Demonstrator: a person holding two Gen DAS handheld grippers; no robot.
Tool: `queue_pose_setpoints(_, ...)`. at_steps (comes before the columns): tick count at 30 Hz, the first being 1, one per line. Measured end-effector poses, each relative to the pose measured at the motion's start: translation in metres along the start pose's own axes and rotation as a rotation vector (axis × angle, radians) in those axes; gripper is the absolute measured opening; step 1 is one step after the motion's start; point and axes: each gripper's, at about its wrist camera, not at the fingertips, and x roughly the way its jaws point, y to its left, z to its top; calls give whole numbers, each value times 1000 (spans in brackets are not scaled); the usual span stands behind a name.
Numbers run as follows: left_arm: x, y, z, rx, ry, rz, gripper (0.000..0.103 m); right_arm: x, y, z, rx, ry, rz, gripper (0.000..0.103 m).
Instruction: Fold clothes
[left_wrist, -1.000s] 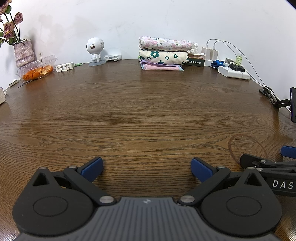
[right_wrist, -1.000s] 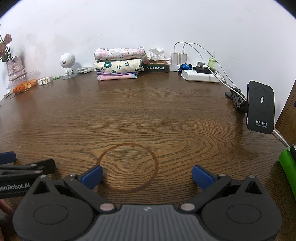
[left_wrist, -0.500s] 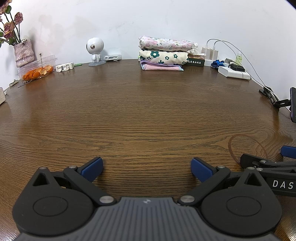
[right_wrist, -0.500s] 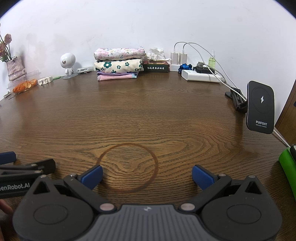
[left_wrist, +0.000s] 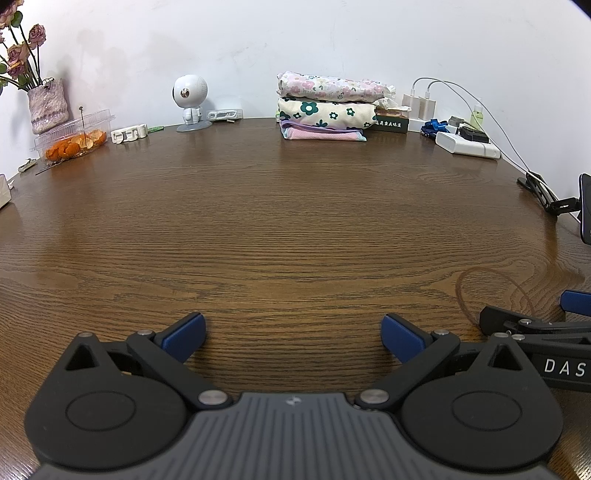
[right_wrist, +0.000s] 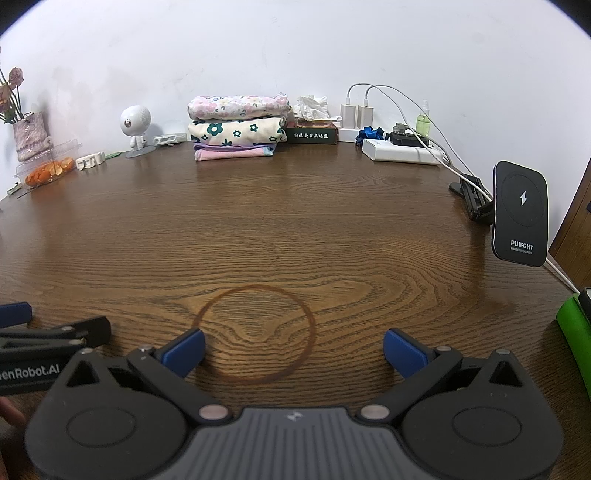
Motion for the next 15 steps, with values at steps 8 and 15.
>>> queue_pose_setpoints(8,0,0,1,0,0,0,103,0,0,0,0,0,0,103)
queue_pose_setpoints(15,-1,-2,3,0,0,0,103,0,0,0,0,0,0,103)
